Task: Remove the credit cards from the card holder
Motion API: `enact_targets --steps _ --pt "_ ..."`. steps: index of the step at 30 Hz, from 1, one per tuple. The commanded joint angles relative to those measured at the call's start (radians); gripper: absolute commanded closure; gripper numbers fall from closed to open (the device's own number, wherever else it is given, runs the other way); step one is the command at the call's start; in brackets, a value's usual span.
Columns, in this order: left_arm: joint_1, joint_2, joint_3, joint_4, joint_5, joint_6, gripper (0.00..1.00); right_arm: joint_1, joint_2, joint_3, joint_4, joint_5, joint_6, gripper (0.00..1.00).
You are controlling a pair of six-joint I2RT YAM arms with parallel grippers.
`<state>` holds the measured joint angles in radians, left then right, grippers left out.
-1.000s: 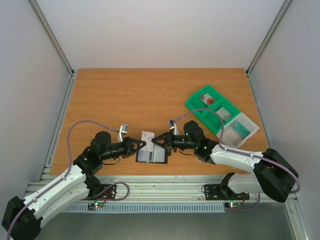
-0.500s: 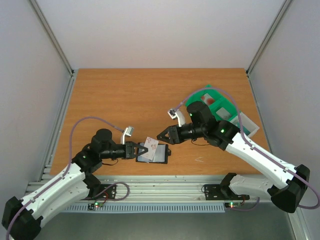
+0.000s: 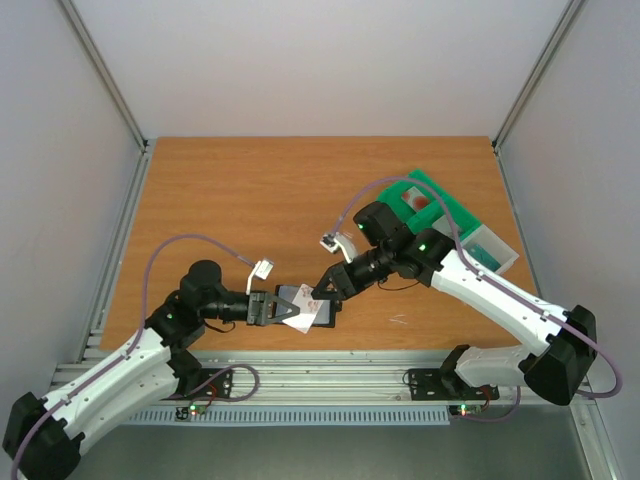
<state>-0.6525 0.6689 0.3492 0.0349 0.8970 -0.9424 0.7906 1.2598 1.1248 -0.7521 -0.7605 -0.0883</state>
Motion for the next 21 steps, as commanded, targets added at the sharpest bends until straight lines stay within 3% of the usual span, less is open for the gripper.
enact_targets --steps 1,16,18,21 --pt "-0.005 -0.004 -0.005 0.088 0.052 0.005 1.0 -0.002 0.004 0.004 -0.016 -0.027 -0.046 0.65" --pt "-0.012 0.02 0.022 0.052 0.07 0.05 0.99 -0.004 0.043 0.044 -0.082 0.034 -0.111 0.59" --pt "-0.013 0.03 0.025 0.052 0.071 0.055 1.0 -0.004 0.04 0.041 -0.076 0.002 -0.115 0.63" --pt "-0.015 0.036 0.024 0.059 0.065 0.057 1.0 -0.004 0.028 0.033 -0.057 -0.049 -0.111 0.79"
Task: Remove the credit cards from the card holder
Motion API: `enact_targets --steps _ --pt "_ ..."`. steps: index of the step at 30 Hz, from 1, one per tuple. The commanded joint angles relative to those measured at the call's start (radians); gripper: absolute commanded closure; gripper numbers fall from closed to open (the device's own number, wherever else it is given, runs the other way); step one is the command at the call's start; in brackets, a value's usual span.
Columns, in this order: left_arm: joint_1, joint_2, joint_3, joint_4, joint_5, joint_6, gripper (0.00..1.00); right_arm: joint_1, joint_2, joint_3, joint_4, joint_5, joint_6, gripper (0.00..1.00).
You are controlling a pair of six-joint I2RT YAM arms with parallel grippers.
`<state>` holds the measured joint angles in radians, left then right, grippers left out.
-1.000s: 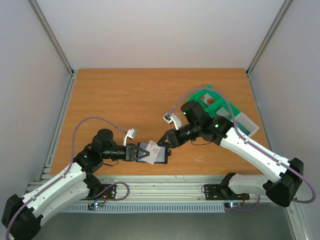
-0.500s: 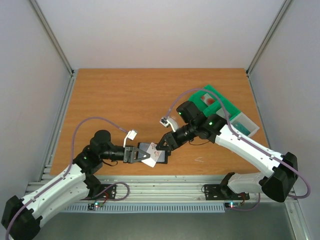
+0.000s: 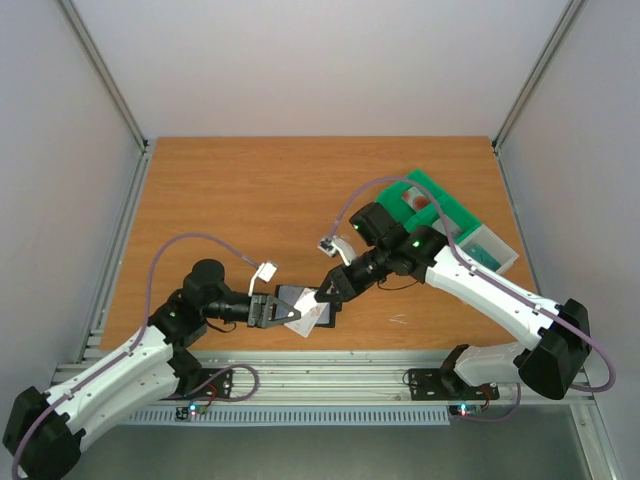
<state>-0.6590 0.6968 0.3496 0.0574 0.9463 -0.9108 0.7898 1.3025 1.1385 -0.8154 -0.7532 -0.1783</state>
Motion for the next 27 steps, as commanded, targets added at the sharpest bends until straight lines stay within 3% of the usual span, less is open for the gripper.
enact_targets --steps 1,4,14,18,22,27 --pt "-0.008 0.01 0.023 0.037 0.014 0.027 1.0 -0.003 -0.02 0.015 0.011 -0.062 -0.02 0.85" --pt "-0.01 0.008 0.023 0.037 0.005 0.027 1.0 -0.002 -0.035 -0.003 0.03 -0.081 -0.017 0.94" --pt "-0.01 -0.003 0.029 0.005 -0.015 0.042 0.96 -0.003 -0.041 -0.067 0.114 -0.153 0.019 0.99" --pt "-0.009 -0.008 0.039 -0.042 -0.041 0.057 0.78 -0.003 -0.056 -0.068 0.103 -0.072 0.024 0.99" --pt "-0.009 -0.045 0.06 -0.149 -0.099 0.071 0.46 -0.007 -0.08 -0.083 0.126 -0.026 0.057 0.99" --pt "-0.009 -0.091 0.126 -0.338 -0.244 0.146 0.2 -0.035 -0.097 -0.11 0.154 0.027 0.096 0.99"
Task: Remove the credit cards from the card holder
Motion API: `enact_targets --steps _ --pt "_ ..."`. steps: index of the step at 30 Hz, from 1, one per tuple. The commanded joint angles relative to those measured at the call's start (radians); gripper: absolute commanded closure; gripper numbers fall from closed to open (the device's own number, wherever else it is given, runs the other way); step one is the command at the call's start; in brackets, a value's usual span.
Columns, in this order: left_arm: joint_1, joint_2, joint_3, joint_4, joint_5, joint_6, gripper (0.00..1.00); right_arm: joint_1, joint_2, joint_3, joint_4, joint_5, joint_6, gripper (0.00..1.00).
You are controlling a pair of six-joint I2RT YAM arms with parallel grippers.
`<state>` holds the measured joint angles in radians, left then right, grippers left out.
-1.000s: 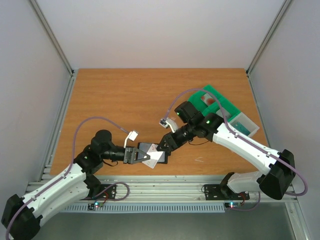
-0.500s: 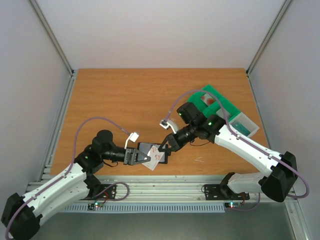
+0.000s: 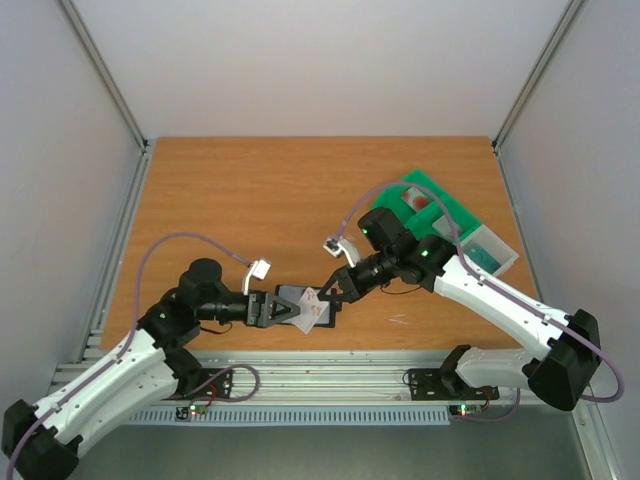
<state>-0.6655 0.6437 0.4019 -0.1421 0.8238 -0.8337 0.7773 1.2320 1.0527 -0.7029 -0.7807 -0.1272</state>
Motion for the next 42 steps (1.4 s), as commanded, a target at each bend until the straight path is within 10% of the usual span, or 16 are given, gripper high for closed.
enact_targets --steps 1,22,35,42 --pt "-0.003 -0.043 0.084 -0.165 -0.149 0.075 0.11 -0.035 -0.029 -0.032 0.05 0.059 0.057 0.99" --pt "-0.002 0.055 0.341 -0.615 -0.678 0.252 0.0 -0.338 -0.144 -0.096 0.017 0.63 0.266 0.99" --pt "-0.002 0.128 0.339 -0.588 -0.574 0.285 0.01 -0.538 -0.138 -0.077 -0.035 1.039 0.317 0.99" --pt "-0.001 0.123 0.314 -0.565 -0.576 0.243 0.01 -0.668 -0.044 -0.067 0.08 1.018 0.326 0.99"
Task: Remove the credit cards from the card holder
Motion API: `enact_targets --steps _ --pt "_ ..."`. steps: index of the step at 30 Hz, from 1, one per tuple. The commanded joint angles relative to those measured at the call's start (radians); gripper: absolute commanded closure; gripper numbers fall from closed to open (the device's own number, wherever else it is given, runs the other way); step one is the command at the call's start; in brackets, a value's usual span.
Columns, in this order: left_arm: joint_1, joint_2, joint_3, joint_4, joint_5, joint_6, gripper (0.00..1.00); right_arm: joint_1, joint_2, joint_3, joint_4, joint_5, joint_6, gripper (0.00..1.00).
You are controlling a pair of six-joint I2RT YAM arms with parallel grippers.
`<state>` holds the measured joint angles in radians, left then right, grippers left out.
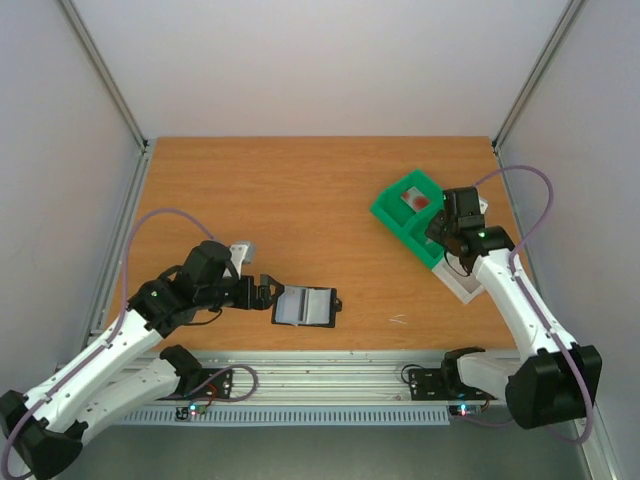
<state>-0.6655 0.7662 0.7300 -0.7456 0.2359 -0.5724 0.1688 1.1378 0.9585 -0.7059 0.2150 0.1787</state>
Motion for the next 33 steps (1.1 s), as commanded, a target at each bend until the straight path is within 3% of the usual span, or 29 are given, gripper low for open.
enact_targets --steps 1,12,24,33 --pt "-0.002 0.005 -0.017 0.044 0.017 -0.023 0.01 -0.075 0.065 0.021 0.115 0.01 0.022 0.99" --pt "-0.002 0.05 -0.04 0.078 0.037 -0.045 0.01 -0.213 0.242 -0.012 0.428 -0.131 0.038 0.99" --pt "0.0 0.143 0.0 0.06 0.059 -0.011 0.01 -0.237 0.327 -0.022 0.502 -0.13 0.047 0.99" --pt "0.002 0.135 0.009 0.044 0.071 -0.014 0.01 -0.293 0.351 -0.092 0.603 -0.219 0.032 0.99"
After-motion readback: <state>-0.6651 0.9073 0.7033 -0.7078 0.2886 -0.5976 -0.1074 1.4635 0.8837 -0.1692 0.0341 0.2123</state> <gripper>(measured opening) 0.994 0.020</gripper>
